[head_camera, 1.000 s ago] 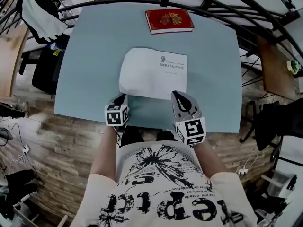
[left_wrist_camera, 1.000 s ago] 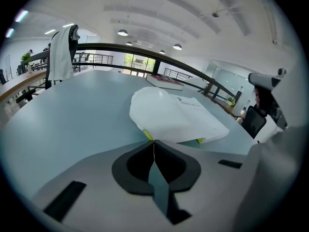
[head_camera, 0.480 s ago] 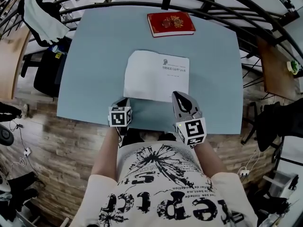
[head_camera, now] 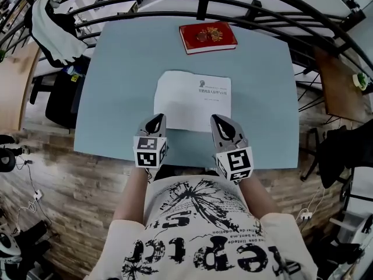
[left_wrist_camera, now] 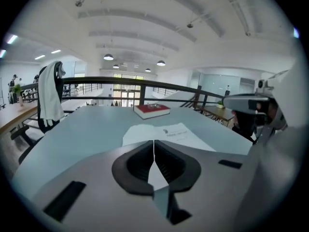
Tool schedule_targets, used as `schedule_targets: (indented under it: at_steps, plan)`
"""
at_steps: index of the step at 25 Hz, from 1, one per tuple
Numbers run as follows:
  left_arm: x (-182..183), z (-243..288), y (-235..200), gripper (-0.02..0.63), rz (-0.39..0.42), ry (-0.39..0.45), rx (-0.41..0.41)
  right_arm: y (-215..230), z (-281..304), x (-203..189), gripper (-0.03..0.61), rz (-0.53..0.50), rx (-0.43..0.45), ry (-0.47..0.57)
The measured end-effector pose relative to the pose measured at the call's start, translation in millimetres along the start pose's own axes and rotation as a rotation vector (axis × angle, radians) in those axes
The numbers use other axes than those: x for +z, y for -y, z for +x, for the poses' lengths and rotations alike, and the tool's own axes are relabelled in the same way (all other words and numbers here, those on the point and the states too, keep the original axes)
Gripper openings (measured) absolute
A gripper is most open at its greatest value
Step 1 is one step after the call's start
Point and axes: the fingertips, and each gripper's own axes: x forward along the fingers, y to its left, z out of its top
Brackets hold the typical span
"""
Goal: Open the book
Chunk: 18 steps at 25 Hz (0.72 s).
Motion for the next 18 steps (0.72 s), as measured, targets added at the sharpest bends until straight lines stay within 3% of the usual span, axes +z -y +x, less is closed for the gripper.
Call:
schedule_targets:
  at_steps: [9,13,18]
  plan:
    - [111.5,-26.6,64.3,0.02,0.149,0.277,-0.172,22.5,-17.6,33.5,0.011,0.01,-0.02,0.093]
    - [143.5,-43.6,88.8,0.02,0.229,0.389,-0.226,24.4,-26.6,43.9,0.011,-0.029,-0.004,0.136]
    - [170.1,-64.3,107.6,0.02,0.24,0.504,-0.282,31.2,-33.6,56.1,0.009,-0.071,-0.028,0.174]
